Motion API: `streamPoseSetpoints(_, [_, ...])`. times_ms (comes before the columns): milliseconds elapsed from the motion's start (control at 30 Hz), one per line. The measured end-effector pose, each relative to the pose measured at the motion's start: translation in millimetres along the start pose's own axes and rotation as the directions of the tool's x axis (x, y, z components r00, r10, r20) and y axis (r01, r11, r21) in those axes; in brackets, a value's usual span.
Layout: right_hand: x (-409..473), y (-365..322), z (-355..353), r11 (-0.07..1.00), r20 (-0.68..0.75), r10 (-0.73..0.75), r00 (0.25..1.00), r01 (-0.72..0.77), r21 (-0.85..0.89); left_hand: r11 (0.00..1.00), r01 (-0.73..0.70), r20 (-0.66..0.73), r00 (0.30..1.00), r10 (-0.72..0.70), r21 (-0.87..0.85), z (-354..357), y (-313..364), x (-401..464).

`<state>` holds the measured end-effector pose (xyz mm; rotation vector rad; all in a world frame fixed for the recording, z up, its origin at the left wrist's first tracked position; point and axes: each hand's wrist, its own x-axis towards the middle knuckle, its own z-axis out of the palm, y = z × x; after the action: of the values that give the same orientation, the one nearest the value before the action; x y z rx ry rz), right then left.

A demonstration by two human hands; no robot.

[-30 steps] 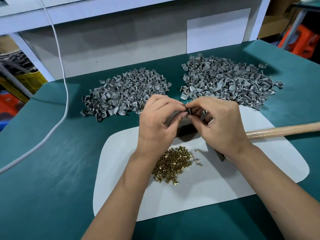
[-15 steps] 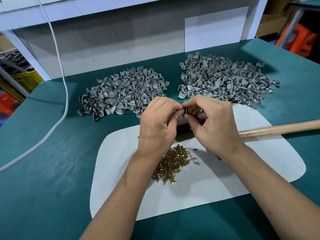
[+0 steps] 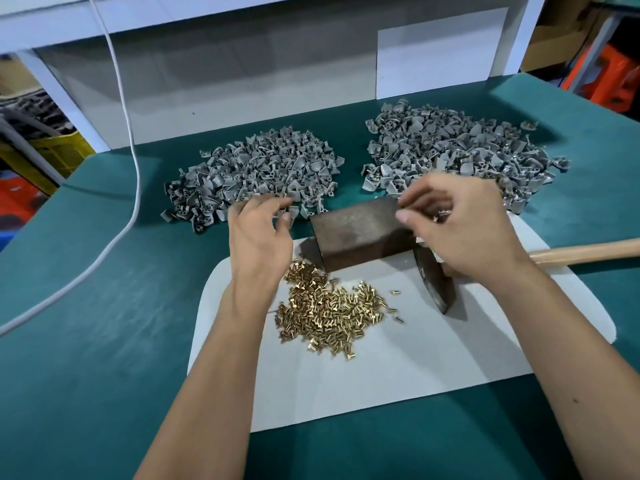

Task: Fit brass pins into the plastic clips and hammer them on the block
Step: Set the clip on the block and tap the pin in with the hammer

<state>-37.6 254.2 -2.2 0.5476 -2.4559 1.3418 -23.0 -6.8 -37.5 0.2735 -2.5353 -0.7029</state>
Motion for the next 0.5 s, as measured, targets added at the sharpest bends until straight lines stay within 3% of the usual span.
streamPoseSetpoints(100, [-5,-7,-5,0.991,0.418,-0.099,0.903,0.126,-0.038,0.995,-0.053,0.121,0.992,0.043,0.083,3,-6,-1])
streamPoseSetpoints(167, [-8,-9,-3,0.971,0.563,-0.078,0.823,0.19,-0.143,0.996,-0.056,0.14,0.989,0.046,0.069,5,-6,-1])
streamPoseSetpoints(267, [-11,-14,1,0.913,0.63,-0.034,0.776,0.28,-0.296,0.999,0.005,0.125,0.992,-0.011,0.048,6,-7,0])
streamPoseSetpoints(500, [-12,-19,3,0.9,0.653,0.021,0.757,0.271,-0.342,0.996,0.061,0.057,0.997,-0.058,-0.066,7,-5,-2])
